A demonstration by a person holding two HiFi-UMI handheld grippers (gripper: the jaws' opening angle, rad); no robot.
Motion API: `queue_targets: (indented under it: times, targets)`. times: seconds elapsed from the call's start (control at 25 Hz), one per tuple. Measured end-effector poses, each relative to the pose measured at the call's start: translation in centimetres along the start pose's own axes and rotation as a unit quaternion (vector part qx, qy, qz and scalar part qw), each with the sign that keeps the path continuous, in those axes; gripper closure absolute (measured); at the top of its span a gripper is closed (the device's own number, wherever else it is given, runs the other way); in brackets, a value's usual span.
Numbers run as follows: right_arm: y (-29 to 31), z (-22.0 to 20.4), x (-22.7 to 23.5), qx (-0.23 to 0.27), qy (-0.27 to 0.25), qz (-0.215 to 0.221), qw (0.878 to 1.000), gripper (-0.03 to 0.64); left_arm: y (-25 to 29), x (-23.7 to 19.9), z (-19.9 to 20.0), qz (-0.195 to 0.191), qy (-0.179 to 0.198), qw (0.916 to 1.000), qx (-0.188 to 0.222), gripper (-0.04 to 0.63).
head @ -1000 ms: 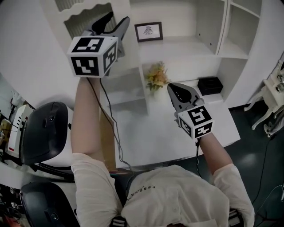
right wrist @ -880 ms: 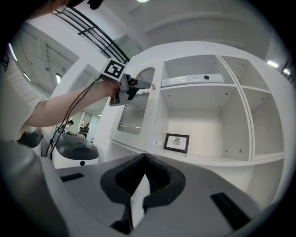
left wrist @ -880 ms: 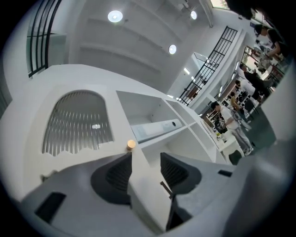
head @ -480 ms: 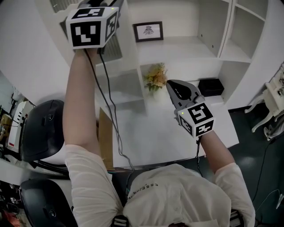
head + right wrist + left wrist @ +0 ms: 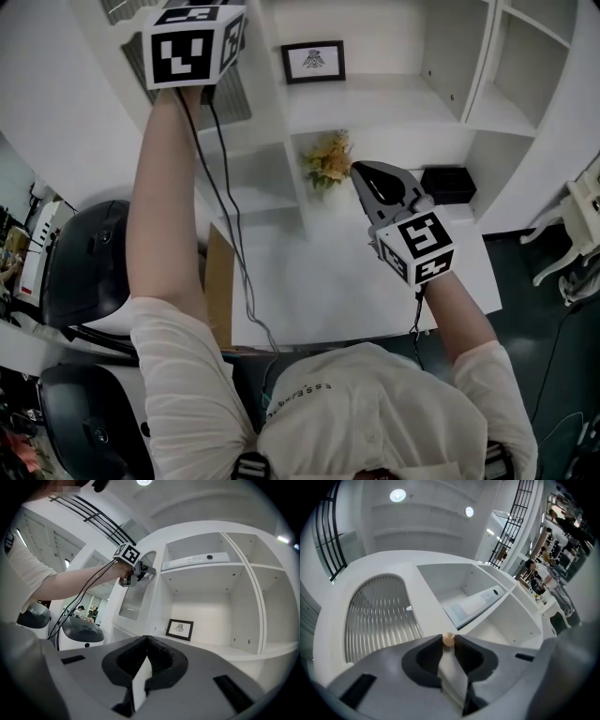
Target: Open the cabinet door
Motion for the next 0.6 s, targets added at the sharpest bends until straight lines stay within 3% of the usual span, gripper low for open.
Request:
queue_targets:
  times: [0.4,0.6]
  targets:
    - [-1.0,-1.7,0.4,-0.007,0.013,0.021,1.000,0.603,-0.6,0.0,-0.4,-0.018,0.002,0.9997,0.014,0.517]
    - [-0.7,-1.9,-0.5,0.001,0.022,0.023,0.999,0.603,-2.6,-0.4,0.1,-0.042,0.005,0.9983,0.041,0.518]
Point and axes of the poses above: the fingertips, and each gripper's own axes: y forward along the fingers, x to its right, z out of its top, the point moved 10 cm from there along -y, backward along the fingers, and after that the axes turned 7 degrees about -z, right-handed, at the moved point
